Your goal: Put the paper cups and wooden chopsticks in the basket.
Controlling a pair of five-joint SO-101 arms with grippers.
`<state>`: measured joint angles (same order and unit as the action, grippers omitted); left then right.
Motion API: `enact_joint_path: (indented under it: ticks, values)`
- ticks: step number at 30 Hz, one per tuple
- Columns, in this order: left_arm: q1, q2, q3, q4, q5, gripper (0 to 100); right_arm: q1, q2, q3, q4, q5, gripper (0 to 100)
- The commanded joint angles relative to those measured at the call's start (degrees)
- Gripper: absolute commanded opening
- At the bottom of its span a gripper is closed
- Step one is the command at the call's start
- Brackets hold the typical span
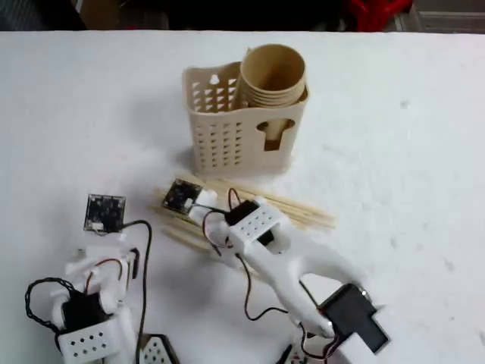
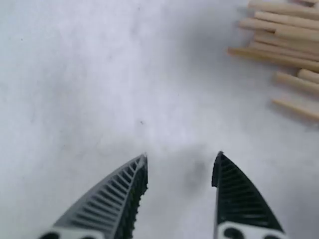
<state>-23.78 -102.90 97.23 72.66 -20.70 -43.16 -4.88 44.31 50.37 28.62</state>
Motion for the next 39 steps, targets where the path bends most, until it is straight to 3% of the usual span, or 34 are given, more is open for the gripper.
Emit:
enact_joint_path:
  ticks: [1,10,16,22,34,39]
  values:
    - [-0.4,-0.22,-0.18,0.09,-0.26,22,-0.04,-5.41,-0.88,2.77,0.09,1.6]
    - [-0.4,-0.22,-0.18,0.09,-0.26,22,5.67,-16.04,0.53,4.97,-1.85,1.6]
    - [-0.4,-0.22,-0.18,0.09,-0.26,22,2.86,-15.34,1.76,4.0,-1.85,2.4]
    - [-0.4,-0.22,-0.18,0.09,-0.26,22,0.22,-6.64,1.05,0.92,-1.85,11.0]
    - [-0.4,-0.22,-0.18,0.09,-0.26,22,0.4,2.33,-3.43,-0.4,-1.85,8.3]
    - [-0.4,-0.22,-0.18,0.09,-0.26,22,0.4,3.38,-3.43,-0.4,-1.85,1.6]
